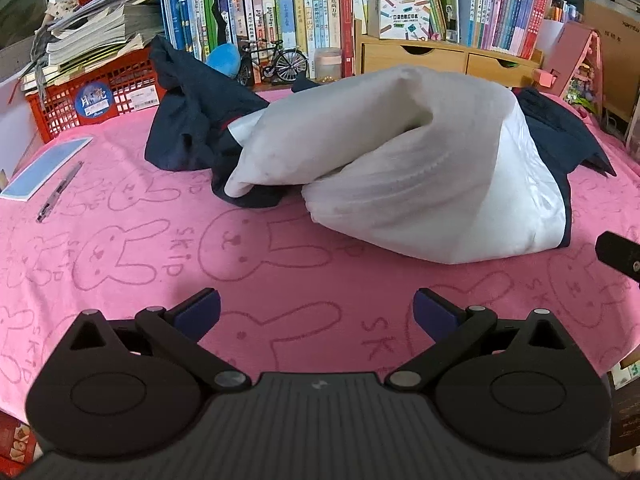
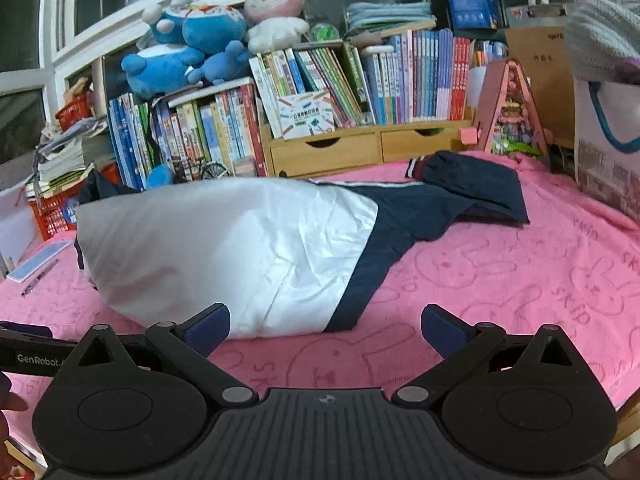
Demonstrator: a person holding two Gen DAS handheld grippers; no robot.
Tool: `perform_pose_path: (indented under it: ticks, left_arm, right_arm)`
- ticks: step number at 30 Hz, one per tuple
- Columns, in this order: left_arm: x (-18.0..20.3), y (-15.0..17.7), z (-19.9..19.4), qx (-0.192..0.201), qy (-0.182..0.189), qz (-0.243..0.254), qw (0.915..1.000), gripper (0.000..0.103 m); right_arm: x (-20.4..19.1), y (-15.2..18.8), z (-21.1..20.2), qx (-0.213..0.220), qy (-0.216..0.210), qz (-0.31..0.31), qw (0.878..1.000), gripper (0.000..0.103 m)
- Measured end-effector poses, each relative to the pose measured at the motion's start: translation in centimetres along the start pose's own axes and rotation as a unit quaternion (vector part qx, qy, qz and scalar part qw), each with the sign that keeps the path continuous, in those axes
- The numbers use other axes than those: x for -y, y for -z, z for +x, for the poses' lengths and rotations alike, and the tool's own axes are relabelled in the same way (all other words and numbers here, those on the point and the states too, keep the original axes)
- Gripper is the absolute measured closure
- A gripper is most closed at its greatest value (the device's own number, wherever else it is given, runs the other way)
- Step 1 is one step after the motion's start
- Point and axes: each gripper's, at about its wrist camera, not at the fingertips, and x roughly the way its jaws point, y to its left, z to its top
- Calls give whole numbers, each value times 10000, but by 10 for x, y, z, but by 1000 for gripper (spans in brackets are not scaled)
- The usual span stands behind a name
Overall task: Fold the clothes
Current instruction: 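Move both grippers toward the bunched white-and-navy jacket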
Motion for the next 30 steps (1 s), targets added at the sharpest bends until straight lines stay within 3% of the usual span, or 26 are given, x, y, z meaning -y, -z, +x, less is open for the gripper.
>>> perform_pose_path:
  ticks: [5,7,30]
  left_arm:
    - [-1,9,1,-63,0,-34,10000,0]
    - [-10,9,8,-215,166,-141,9995,0]
    - [-3,18,10,-375,426,-15,9984,0]
  right_arm:
    - [-7,9,-2,0,34,-185,9998,0]
    - [-5,10,2,-87,-35,-137,9999,0]
    - [-15,18,5,-314,-184,-267,9990,0]
